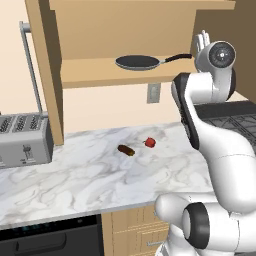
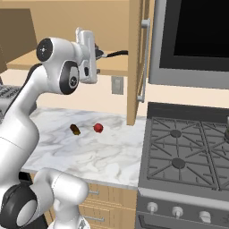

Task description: Pick the pan from the cabinet and place it on the stove. Then turn on the stove burner for the pan.

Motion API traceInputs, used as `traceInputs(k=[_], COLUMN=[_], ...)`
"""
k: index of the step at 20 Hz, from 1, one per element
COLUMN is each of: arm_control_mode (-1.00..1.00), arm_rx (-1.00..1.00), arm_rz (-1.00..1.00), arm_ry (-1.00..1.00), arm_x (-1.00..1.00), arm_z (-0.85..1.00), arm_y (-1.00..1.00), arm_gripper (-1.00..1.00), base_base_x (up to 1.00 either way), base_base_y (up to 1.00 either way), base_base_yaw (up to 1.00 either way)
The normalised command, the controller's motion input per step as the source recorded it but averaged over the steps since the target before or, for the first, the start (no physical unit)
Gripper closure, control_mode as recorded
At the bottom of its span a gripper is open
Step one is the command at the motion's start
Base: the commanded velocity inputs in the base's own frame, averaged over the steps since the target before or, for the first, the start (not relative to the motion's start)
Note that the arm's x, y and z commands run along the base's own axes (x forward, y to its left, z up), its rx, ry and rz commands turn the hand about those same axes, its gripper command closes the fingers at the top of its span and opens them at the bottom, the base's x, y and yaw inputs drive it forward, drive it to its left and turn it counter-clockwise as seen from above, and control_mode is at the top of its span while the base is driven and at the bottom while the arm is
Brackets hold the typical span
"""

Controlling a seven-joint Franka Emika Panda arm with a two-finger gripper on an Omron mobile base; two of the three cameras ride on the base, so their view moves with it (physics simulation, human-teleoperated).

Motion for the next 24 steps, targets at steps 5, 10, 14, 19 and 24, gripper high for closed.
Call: traceInputs(k=[5, 10, 14, 19, 24], arm_control_mode=[-1.0, -1.0, -1.0, -1.0, -1.0], arm_rx=[0.0, 0.0, 0.0, 0.04, 0.06], arm_rz=[0.0, 0.0, 0.05, 0.14, 0.18], arm_ry=[0.0, 0.0, 0.0, 0.0, 0.0], arm_x=[0.05, 0.16, 0.21, 0.25, 0.28], arm_z=[0.0, 0.0, 0.0, 0.0, 0.0], arm_y=[0.0, 0.06, 0.13, 0.01, 0.01], arm_gripper=[-1.0, -1.0, -1.0, -1.0, -1.0], base_base_x=[0.0, 0.0, 0.0, 0.0, 0.0], base_base_y=[0.0, 0.0, 0.0, 0.0, 0.0], base_base_yaw=[0.0, 0.0, 0.0, 0.0, 0.0])
